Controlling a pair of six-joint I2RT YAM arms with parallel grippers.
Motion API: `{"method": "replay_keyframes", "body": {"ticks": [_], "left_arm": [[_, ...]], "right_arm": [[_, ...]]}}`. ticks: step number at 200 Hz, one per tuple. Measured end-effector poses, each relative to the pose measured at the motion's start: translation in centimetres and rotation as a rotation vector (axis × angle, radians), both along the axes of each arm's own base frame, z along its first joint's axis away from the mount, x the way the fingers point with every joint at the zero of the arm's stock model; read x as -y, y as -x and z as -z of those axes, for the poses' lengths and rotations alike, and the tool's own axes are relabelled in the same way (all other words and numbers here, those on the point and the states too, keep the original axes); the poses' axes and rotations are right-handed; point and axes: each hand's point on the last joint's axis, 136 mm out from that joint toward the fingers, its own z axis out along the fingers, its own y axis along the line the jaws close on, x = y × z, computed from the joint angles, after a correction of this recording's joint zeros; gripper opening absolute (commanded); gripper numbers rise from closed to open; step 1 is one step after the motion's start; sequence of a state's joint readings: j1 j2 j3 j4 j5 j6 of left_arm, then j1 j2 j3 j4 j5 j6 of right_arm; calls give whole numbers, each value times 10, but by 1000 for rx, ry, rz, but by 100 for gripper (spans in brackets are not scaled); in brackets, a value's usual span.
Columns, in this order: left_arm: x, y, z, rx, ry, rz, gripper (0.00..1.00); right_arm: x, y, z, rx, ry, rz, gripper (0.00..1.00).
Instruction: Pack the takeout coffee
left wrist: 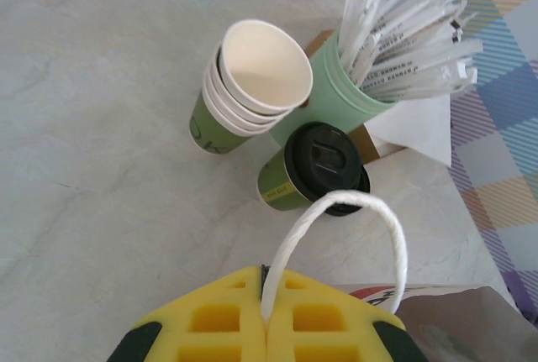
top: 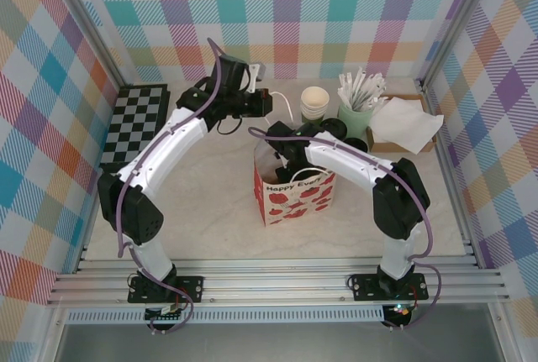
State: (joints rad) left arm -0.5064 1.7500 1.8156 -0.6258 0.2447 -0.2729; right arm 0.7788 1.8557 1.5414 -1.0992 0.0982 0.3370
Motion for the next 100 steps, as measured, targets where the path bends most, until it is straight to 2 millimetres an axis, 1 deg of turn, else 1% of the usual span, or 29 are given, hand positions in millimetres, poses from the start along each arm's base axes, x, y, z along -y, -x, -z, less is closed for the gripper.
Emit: {"method": "replay_keyframes", "body": {"ticks": [26,41,79,100], "left_arm": [[-10,2,-11,20,9,-33,0],[-12,4,-14,22,18,-41,0],[-13,6,-11,17,26,-46,0],[-14,9,-8,9,29,-47,0]], "right_arm": [[4,3,6,-13,11,13,0],[5,5,10,-18,16,20,0],[5,4,16,-16,11,35,0],[6,5,24,-16,11,49,0]]}}
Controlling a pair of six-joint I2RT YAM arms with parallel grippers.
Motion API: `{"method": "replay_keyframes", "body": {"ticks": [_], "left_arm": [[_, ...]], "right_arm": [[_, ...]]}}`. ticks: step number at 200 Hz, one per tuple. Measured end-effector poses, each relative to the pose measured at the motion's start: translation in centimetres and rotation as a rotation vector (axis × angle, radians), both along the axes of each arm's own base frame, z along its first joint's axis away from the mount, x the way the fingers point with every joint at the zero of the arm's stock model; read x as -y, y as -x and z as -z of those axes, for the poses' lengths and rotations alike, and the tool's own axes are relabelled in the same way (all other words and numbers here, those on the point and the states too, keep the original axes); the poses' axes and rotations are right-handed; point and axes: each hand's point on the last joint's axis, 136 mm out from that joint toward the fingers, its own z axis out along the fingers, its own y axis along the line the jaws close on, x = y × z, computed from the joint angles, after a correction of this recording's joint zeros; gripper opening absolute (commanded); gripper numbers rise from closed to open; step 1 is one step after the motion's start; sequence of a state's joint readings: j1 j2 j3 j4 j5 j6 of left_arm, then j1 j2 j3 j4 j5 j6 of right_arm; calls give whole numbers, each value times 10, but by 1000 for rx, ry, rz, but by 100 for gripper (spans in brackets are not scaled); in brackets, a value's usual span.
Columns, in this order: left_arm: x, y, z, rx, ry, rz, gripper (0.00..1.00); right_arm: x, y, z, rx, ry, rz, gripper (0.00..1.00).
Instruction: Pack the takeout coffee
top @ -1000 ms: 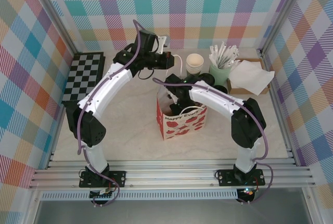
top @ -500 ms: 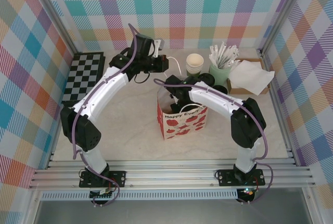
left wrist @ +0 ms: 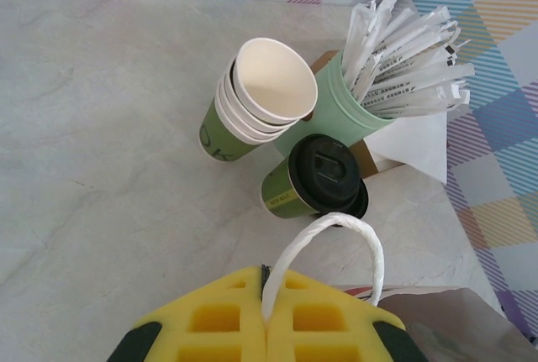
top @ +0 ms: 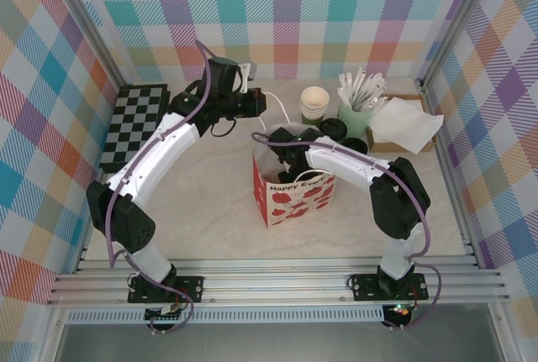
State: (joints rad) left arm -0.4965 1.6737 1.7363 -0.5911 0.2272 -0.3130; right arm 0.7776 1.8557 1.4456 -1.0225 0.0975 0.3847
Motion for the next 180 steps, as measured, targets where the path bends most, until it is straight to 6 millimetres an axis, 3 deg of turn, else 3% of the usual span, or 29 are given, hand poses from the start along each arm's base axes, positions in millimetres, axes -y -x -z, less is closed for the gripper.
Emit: {"method": "replay_keyframes", "body": {"ticks": [42,81,159,180], "left_arm": [[0,5,-1,-4,15,6,0],[0,5,-4,4,22,9,0],[-1,8,-1,-3,19,9,0],[-1,8,0,-3,18,9,0]], "right_arm": [[2,2,16,-6,6,4,0],[6,3,43,-12,24,5,0],[6,0,53,15,17,5,15],[6,0,55,21,16,4,24]]}}
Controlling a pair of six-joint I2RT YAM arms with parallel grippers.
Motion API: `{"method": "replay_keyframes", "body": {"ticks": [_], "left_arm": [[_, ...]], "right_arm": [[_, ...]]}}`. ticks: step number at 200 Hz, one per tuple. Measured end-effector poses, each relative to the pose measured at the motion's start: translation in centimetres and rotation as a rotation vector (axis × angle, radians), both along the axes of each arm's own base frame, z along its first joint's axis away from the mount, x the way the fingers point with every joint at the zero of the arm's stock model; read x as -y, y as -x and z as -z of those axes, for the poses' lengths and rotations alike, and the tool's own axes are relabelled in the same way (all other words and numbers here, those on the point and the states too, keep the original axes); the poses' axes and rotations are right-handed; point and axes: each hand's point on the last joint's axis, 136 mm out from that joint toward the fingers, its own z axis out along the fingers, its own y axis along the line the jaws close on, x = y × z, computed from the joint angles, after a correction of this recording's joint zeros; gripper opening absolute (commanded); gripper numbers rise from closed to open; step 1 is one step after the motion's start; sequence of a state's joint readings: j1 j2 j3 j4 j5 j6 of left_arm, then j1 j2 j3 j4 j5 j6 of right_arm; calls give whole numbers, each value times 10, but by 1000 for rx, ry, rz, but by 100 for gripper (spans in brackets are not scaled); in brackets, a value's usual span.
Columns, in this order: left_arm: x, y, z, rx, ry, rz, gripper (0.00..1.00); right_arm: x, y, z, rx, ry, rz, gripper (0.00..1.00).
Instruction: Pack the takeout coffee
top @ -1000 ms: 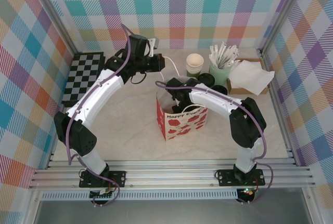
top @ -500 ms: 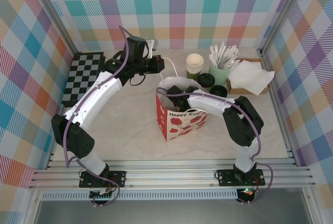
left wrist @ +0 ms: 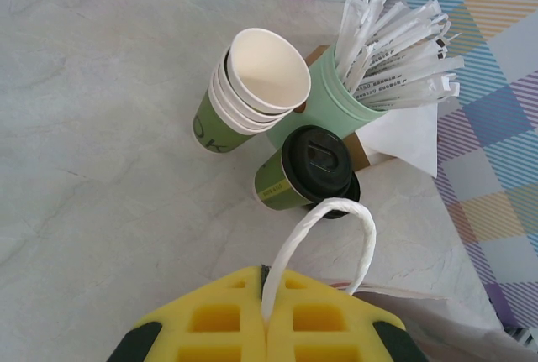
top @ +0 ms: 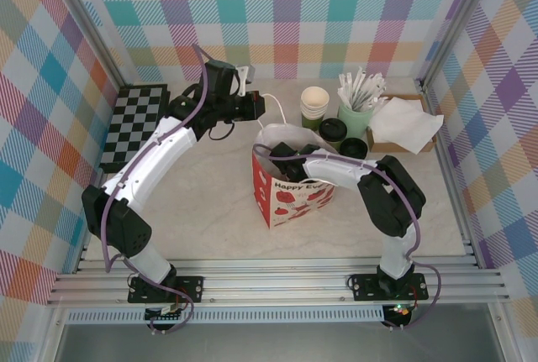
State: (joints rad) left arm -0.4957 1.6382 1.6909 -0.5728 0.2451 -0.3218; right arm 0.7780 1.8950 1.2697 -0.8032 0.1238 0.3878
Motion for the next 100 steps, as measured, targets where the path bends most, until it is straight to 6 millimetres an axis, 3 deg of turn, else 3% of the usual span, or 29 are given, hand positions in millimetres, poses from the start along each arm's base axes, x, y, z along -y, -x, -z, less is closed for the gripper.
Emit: {"method": "replay_keyframes", "body": {"ticks": [49,100], "left_arm": [[1,6,1,22,16,27,0],[6,16,-9,60,55,80,0]], "right_arm": [[-3,-1,0,10,-22,-3,41],[-8,-7,-28,70,-80,-4,61]]}}
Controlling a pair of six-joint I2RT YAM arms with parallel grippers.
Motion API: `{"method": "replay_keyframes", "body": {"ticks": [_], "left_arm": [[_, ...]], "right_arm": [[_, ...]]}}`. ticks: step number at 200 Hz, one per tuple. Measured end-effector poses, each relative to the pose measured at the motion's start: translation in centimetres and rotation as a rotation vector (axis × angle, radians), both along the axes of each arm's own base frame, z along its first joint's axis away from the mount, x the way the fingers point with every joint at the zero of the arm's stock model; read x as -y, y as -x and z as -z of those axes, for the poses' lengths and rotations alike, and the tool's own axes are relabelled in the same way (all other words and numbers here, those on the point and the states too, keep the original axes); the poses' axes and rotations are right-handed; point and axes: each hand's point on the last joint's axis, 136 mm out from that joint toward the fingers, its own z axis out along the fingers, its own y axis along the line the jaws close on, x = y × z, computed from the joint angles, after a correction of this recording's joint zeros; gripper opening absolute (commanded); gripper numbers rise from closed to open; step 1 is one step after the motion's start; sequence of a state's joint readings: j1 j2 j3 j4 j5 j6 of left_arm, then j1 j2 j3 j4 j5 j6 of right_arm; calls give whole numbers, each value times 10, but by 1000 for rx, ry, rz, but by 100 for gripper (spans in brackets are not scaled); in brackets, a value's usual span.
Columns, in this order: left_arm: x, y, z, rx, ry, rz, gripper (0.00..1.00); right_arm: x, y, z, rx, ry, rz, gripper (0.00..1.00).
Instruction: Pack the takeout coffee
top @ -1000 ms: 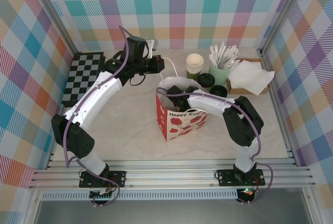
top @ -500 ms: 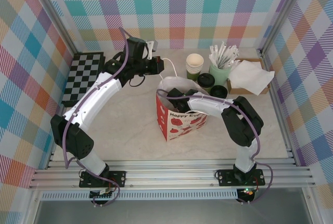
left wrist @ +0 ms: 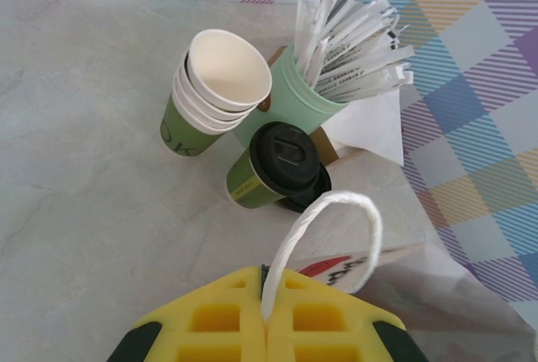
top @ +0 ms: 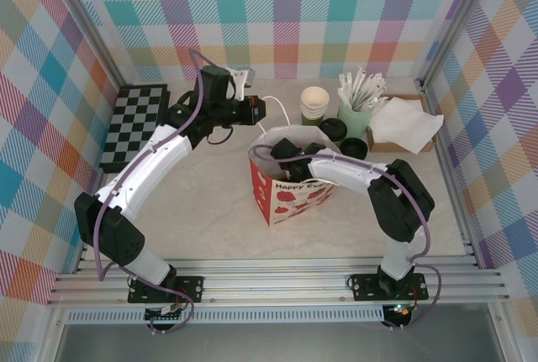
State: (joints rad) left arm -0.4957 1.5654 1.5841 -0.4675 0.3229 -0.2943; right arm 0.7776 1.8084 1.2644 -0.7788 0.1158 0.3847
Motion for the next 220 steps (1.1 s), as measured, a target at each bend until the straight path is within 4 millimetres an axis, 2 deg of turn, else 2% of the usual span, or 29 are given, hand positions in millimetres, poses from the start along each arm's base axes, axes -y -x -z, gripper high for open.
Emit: {"method": "replay_keyframes", "body": {"ticks": [11,25,55,68,71,76,77,81,127,158,220], "left_arm": [[0,1,-1,4,1,3,0],[0,1,-1,7,-2,5,0],[0,1,-1,12,-9,10,0],[0,1,0,14,-12,12,0],[0,1,0,15,-12,12,0],[0,1,0,15,-13,13,0],[0,1,0,15,-13,13,0],[0,1,0,15,-14,14,0],[0,1,0,18,-17,16,0],[-1,1,0,17,-18,15,0],[-1,1,0,21,-21,15,0]], "right_arm": [[-2,-1,-9,19,-18,-7,71],[-4,-4,-22,44,-42,-4,77],[-6,-6,-43,67,-70,12,78],[-7,-7,-48,68,-78,21,72],[-8,-7,-49,67,-81,23,67],[-9,-7,-49,67,-83,21,55],[-9,-7,-49,66,-86,24,49],[-9,-6,-49,64,-88,23,43],[-9,1,-45,23,-84,16,0],[-8,2,-37,9,-71,10,0],[-5,8,1,-43,-31,9,0]]}}
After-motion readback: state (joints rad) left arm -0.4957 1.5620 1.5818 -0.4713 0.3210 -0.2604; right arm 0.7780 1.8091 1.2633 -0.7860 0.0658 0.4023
